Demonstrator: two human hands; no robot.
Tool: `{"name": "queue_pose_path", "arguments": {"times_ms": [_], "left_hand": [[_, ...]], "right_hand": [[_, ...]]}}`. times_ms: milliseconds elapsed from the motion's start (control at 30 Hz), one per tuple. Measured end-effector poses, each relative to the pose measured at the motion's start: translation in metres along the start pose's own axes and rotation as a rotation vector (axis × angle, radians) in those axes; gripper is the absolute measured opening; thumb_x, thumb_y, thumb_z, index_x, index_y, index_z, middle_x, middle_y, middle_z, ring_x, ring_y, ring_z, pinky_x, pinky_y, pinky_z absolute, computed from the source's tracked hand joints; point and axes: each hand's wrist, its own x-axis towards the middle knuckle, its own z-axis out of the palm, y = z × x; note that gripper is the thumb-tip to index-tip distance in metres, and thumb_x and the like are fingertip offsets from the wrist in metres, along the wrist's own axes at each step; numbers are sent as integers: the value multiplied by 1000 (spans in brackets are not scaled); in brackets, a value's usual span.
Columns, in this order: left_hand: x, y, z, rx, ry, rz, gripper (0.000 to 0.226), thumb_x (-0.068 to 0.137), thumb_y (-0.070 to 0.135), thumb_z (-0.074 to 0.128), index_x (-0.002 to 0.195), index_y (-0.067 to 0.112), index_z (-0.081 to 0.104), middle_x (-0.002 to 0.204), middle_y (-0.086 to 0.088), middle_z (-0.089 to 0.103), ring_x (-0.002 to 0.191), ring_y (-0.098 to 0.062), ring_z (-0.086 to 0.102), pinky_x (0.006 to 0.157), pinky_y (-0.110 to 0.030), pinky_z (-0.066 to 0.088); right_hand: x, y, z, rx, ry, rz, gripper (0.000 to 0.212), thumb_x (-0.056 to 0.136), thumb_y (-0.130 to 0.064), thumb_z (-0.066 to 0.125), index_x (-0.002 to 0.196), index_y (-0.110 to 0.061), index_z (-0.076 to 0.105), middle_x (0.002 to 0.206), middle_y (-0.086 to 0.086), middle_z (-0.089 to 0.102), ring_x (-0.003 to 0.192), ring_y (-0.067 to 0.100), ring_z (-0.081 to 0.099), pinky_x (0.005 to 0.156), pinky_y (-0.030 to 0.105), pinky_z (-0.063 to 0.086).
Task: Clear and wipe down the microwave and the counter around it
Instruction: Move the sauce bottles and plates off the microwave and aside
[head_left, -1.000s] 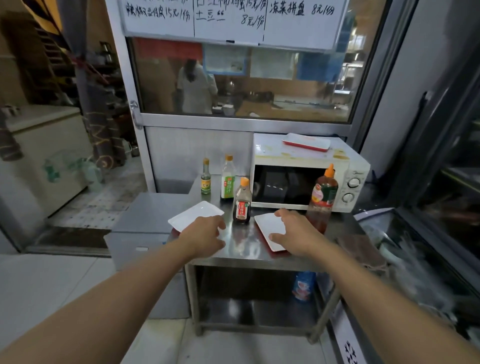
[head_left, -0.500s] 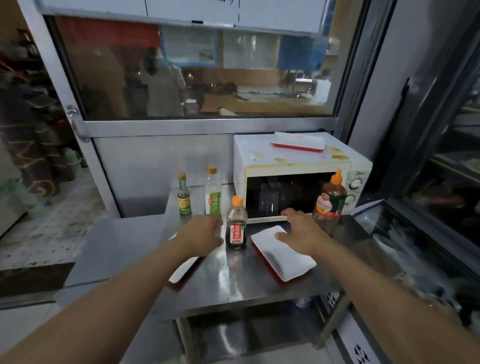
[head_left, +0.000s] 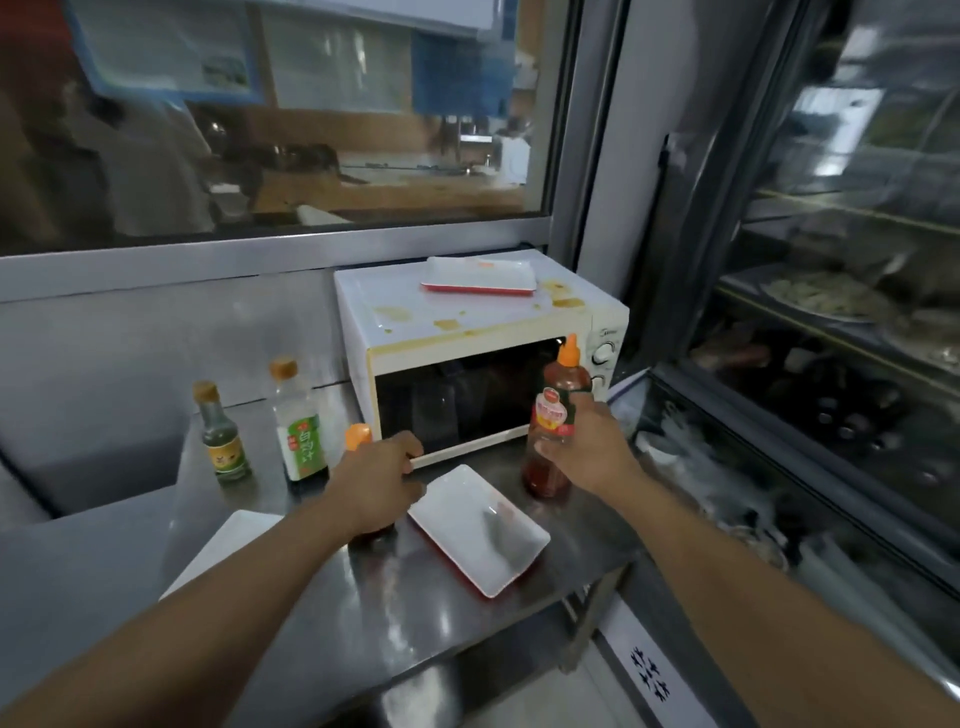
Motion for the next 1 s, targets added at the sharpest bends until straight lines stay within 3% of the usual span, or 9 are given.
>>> {"name": "queue_pose_path", "arguments": {"times_ms": [100, 367, 533, 633, 800, 1000], "left_hand": [[22, 10, 9, 0, -1, -10, 46, 84, 30, 65, 126, 20, 48, 112, 1, 61, 99, -21, 60, 88, -37, 50], [66, 27, 43, -35, 28, -72, 42, 86, 22, 62, 126, 17, 49, 116, -2, 62, 106, -21, 58, 81, -26, 44], [81, 30, 60, -37, 27, -160, 40, 85, 25, 63, 123, 22, 50, 114, 1, 63, 104, -20, 59, 88, -32, 48], [84, 28, 68, 4, 26, -206, 40, 84, 27, 63, 122, 23, 51, 115, 0, 63, 107, -22, 57, 88, -31, 46], [80, 27, 75, 56, 28, -266, 37, 82, 27, 64, 117, 21, 52, 108, -3, 65, 98, -24, 59, 80, -30, 47], [65, 24, 72, 28, 37, -307, 35, 82, 21, 66, 114, 17, 54, 107, -5, 65, 96, -24, 61, 84, -35, 51]], "right_hand": [[25, 16, 0, 31, 42, 35, 74, 72, -29, 77, 134, -15, 38, 119, 12, 53, 111, 28, 53, 91, 34, 48], [78, 59, 27, 201, 53, 143, 89, 66, -28, 83, 137, -11, 31, 127, 15, 41, 121, 32, 42, 101, 39, 40], [100, 78, 45, 334, 78, 148, 94, 66, -26, 84, 141, -10, 30, 134, 14, 42, 125, 31, 43, 103, 40, 40], [108, 84, 51, 420, 110, 119, 90, 62, -32, 86, 135, -13, 37, 130, 9, 49, 119, 27, 49, 99, 39, 43], [118, 91, 59, 478, 107, 88, 84, 55, -33, 89, 124, -17, 42, 119, 5, 59, 108, 25, 57, 85, 24, 40], [122, 89, 62, 472, 122, 70, 79, 57, -33, 88, 119, -14, 44, 116, 6, 59, 104, 24, 58, 80, 24, 41]]}}
